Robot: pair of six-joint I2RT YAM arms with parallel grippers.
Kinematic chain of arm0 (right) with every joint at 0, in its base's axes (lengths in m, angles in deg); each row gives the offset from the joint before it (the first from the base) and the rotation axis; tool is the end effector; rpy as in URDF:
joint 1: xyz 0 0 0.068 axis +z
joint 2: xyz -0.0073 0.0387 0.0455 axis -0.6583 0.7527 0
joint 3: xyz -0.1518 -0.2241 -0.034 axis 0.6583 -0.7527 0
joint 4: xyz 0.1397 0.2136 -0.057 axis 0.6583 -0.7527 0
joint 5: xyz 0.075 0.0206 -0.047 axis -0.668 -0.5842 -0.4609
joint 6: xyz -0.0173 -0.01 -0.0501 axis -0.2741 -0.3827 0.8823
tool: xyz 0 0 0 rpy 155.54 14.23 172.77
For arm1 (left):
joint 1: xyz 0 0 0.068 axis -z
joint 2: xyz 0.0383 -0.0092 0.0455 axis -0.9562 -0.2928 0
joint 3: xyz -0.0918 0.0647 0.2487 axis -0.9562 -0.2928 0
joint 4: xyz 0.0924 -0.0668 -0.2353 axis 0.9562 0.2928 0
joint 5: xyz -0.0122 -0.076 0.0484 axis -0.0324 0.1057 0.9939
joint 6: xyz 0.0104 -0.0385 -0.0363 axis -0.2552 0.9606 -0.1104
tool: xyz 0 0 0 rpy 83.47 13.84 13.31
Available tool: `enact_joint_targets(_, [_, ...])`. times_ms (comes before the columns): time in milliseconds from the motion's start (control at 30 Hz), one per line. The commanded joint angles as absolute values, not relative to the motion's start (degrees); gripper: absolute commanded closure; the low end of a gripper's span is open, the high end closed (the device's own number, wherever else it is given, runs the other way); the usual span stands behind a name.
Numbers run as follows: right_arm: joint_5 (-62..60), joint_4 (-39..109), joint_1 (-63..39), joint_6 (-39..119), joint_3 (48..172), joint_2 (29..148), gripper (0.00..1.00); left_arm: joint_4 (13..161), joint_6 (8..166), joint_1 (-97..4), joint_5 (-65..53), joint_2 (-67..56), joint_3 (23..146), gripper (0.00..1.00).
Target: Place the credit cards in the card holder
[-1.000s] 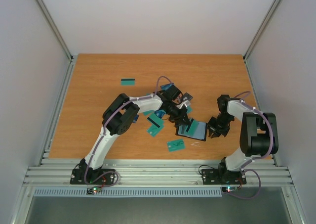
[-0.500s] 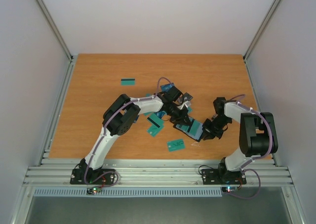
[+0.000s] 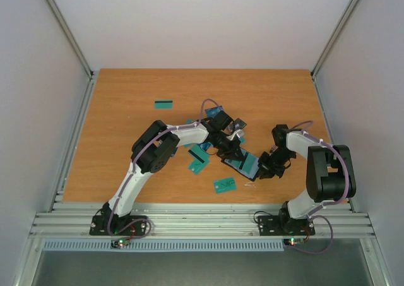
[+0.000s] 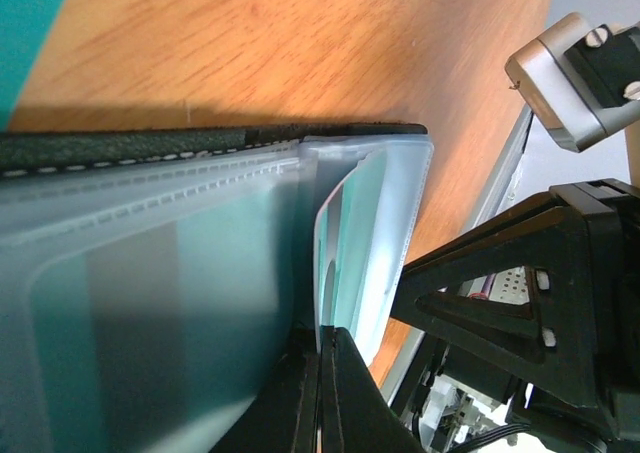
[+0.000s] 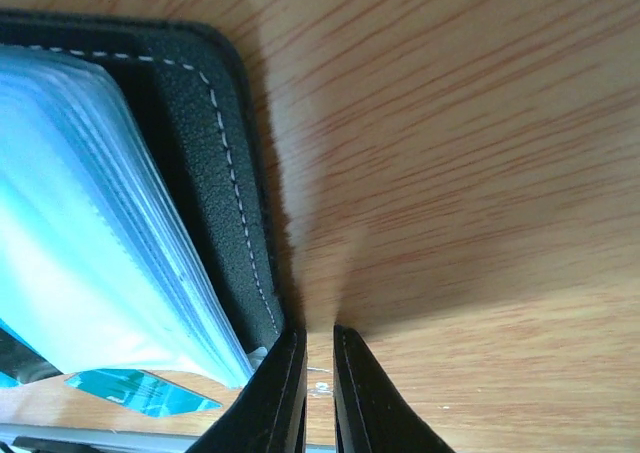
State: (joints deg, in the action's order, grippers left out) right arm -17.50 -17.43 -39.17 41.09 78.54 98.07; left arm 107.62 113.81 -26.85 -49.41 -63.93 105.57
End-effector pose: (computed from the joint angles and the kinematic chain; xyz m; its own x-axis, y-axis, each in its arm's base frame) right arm 0.2174 0.0221 0.1365 -0.9773 0.0572 0.2039 0.1324 0.9165 0.3775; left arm 0.3107 -0.3634 0.1041 -0.9160 0.4007 0.0173 0.2018 0.4976 -0.8436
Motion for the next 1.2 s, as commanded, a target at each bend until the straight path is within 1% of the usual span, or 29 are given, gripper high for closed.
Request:
enact_joint_targets(0, [-16.3, -15.8, -38.5, 42.0, 78.8, 96.1, 0.89, 112.6, 111.5, -25.4, -45.8, -64.4, 105.6, 1.00])
enact_joint_targets(100, [-15.5, -17.1, -38.5, 42.6, 80.0, 95.6, 0.89, 113.7, 110.4, -25.3, -45.2, -64.4, 106.2, 0.97])
enact_joint_targets(300, [-14.1, -19.6, -38.5, 43.7, 82.0, 94.6, 0.89, 117.9, 107.9, -24.5, -43.8, -65.0, 109.6, 0.82])
enact_joint_targets(400, [-12.9, -20.5, -38.6, 44.2, 82.0, 94.2, 0.88, 121.1, 106.1, -24.4, -41.7, -64.7, 111.0, 0.67])
enact_joint_targets(533, [-12.3, -20.7, -38.5, 44.1, 81.3, 93.5, 0.88, 123.9, 104.3, -24.4, -39.4, -63.2, 111.6, 0.54])
enact_joint_targets(667, [-11.3, -20.6, -38.6, 42.7, 82.0, 93.8, 0.88, 127.2, 102.1, -24.4, -37.5, -62.4, 113.3, 0.46])
enact_joint_targets(900, [-7.9, -19.6, -38.6, 41.8, 83.7, 96.0, 0.88, 134.3, 98.2, -24.2, -35.5, -64.6, 118.8, 0.43])
enact_joint_targets(1167, [-12.1, -15.1, -38.5, 40.7, 84.6, 101.6, 0.89, 138.4, 95.7, -23.7, -34.0, -66.8, 123.2, 0.40])
